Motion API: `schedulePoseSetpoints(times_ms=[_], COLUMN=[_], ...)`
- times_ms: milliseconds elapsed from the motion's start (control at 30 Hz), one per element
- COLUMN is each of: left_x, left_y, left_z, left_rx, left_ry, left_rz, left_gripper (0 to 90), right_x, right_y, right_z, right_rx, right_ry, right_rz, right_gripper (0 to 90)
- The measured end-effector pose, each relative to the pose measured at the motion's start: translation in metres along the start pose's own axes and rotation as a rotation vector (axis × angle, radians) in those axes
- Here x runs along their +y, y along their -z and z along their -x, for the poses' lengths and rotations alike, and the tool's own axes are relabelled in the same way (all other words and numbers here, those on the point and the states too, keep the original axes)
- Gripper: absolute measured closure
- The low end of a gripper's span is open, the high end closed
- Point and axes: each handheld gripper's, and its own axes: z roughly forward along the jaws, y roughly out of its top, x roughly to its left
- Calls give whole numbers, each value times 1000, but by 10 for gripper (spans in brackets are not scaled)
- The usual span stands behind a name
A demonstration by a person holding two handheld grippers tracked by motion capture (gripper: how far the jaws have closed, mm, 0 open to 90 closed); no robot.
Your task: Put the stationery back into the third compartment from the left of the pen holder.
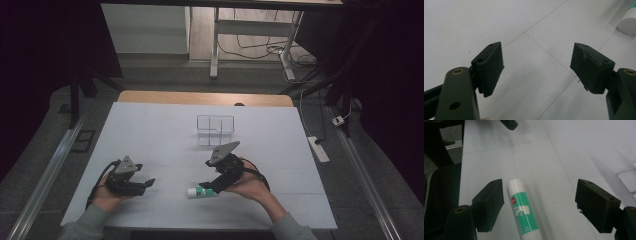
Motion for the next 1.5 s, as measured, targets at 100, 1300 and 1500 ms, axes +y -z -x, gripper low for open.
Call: schedulePoseSetpoints(times_ms=[100,1300,1500], left_x=[0,0,0], left_y=[0,-4,-3], left_z=[0,1,1], left_rx=[0,0,0], left_ry=[-2,-12,-9], left_rz=[-2,-24,-21], left_gripper=[260,258,258], right_x=[5,16,17], right_y=[-9,-81,-80], right_z=[-2,-26,-29], right_rx=[29,70,54], right_ry=[17,219,242], right_rz=[-31,-385,-394], right_gripper=[220,616,638])
